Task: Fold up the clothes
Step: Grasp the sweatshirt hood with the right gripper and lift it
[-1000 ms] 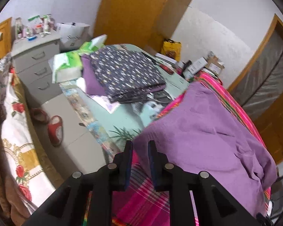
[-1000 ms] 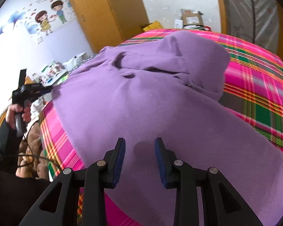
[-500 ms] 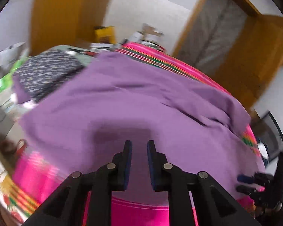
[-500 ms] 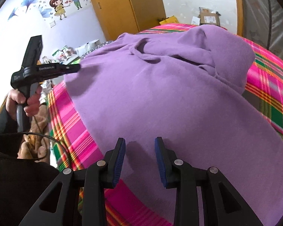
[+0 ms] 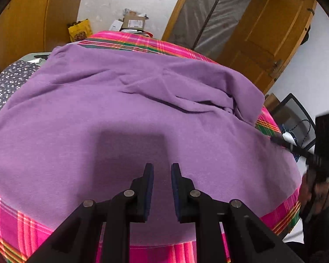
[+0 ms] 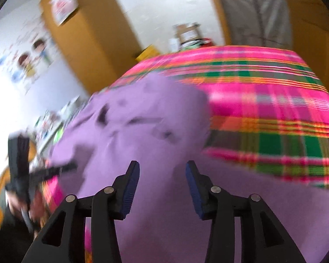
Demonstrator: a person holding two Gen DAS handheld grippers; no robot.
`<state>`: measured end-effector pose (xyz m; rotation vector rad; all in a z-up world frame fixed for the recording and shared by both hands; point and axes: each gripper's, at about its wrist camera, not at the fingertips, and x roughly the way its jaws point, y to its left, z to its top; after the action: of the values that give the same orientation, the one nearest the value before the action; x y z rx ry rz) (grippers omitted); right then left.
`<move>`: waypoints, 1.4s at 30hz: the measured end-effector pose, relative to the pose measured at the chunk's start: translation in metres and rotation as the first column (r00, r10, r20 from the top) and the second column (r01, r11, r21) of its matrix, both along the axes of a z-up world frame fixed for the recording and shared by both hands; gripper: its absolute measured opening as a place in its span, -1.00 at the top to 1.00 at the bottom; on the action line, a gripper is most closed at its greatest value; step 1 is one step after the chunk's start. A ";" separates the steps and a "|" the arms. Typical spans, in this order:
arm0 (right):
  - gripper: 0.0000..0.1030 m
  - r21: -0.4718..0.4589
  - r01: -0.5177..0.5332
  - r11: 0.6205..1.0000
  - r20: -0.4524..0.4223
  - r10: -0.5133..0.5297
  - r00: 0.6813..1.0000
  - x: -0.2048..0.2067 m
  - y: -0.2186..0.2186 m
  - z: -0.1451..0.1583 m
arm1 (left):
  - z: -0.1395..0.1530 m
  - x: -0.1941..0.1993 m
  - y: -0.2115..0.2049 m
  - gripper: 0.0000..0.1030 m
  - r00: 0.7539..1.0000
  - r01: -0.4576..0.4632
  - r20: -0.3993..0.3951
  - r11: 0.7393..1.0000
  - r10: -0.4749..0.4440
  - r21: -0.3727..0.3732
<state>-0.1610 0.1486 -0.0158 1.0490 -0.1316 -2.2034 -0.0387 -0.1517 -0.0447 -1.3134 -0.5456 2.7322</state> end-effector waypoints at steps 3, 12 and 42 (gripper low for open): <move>0.09 -0.016 0.067 0.998 0.014 -0.067 0.998 -0.030 0.002 0.004 | -0.003 -0.002 0.001 0.69 1.000 0.005 0.006 1.000 -0.005 0.003; 0.24 0.028 0.072 0.997 0.073 -0.074 0.995 -0.088 -0.024 -0.010 | -0.004 0.001 0.000 0.69 1.000 -0.001 -0.015 1.000 0.001 0.014; 0.47 -0.012 -0.507 0.862 -0.171 0.497 0.850 0.000 -0.193 0.087 | -0.005 0.032 -0.037 0.69 0.995 -0.100 -0.002 0.994 0.100 0.035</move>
<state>-0.1605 -0.0441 0.0709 0.7588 0.1427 -1.7798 -0.0069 -0.1887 -0.0498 -1.3065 -0.6740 2.7899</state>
